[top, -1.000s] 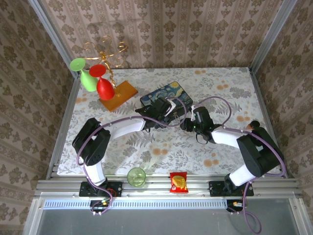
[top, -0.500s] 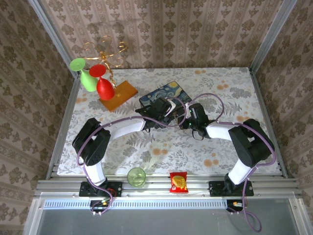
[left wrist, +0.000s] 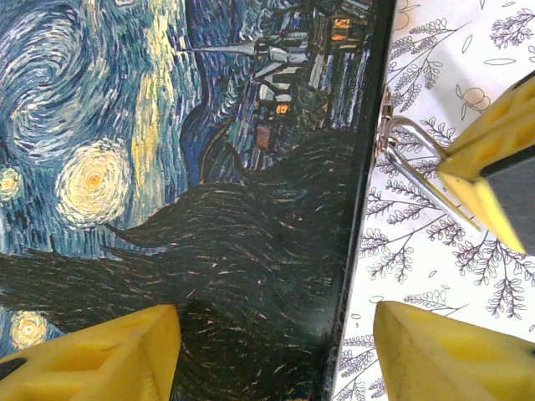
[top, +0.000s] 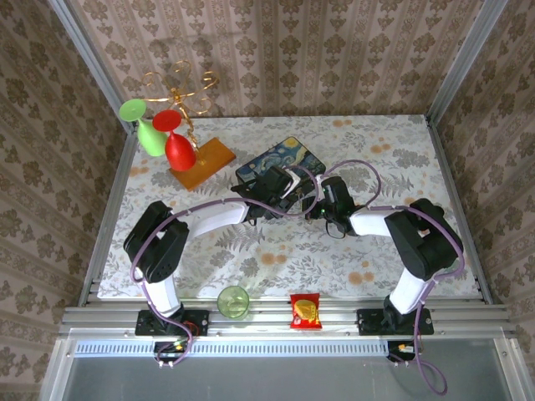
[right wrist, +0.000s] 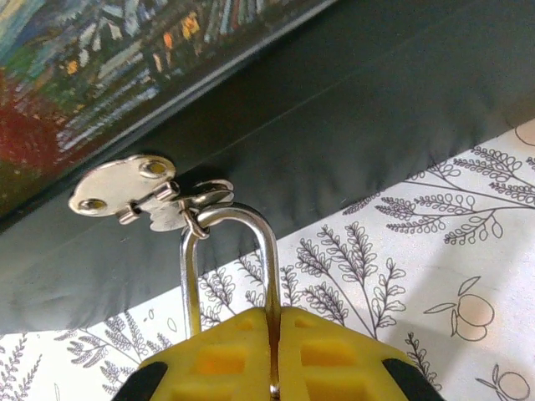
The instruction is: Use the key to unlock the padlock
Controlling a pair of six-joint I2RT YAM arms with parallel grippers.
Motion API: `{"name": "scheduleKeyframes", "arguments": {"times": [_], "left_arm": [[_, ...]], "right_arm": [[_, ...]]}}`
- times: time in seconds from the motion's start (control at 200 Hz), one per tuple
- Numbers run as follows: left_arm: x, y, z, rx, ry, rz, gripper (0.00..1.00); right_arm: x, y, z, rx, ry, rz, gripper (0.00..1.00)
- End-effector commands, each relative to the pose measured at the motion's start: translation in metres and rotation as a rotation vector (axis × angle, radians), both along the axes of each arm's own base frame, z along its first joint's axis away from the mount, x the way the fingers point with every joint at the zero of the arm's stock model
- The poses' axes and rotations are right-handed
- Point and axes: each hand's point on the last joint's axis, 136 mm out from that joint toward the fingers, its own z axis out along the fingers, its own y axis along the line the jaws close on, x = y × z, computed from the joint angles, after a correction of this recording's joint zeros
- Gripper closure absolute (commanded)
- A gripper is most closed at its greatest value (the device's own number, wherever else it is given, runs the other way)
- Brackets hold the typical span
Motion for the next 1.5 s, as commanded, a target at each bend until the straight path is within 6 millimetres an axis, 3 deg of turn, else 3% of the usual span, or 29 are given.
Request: {"name": "scheduleKeyframes", "arguments": {"times": [0.0, 0.1, 0.23, 0.35, 0.48, 0.645, 0.835, 1.025, 1.14, 1.22, 1.495], "left_arm": [[-0.017, 0.015, -0.039, 0.074, 0.118, -0.003, 0.38], [-0.017, 0.014, -0.04, 0.075, 0.121, -0.01, 0.41], [-0.017, 0.013, -0.045, 0.077, 0.129, -0.014, 0.42], [-0.018, 0.012, -0.047, 0.076, 0.132, -0.019, 0.44], [-0.02, 0.013, -0.049, 0.082, 0.136, -0.02, 0.44], [-0.021, 0.016, -0.047, 0.093, 0.127, -0.017, 0.43], [-0.028, 0.029, -0.045, 0.245, 0.07, -0.02, 0.42], [-0.043, 0.035, -0.053, 0.24, 0.101, -0.048, 0.4], [-0.049, 0.038, -0.058, 0.262, 0.106, -0.072, 0.4], [-0.051, 0.04, -0.063, 0.279, 0.108, -0.089, 0.41], [-0.056, 0.049, -0.068, 0.336, 0.102, -0.128, 0.47]], "right_arm": [[0.014, -0.016, -0.004, -0.024, -0.02, -0.111, 0.93], [0.018, -0.018, 0.004, -0.021, -0.048, -0.125, 0.95], [0.021, -0.013, -0.003, -0.015, -0.025, -0.111, 0.9], [0.028, -0.012, -0.004, 0.005, -0.037, -0.128, 1.0], [0.03, -0.014, 0.003, 0.049, -0.049, -0.171, 1.0], [0.016, -0.023, 0.008, 0.12, -0.028, -0.253, 1.0], [-0.009, -0.035, 0.018, 0.19, -0.03, -0.343, 1.0], [-0.004, -0.029, 0.011, 0.313, -0.032, -0.452, 1.0], [-0.003, -0.016, -0.002, 0.419, -0.016, -0.525, 1.0], [-0.005, -0.007, -0.001, 0.481, -0.057, -0.555, 1.0], [-0.003, -0.028, 0.004, 0.569, -0.122, -0.712, 1.0]]}}
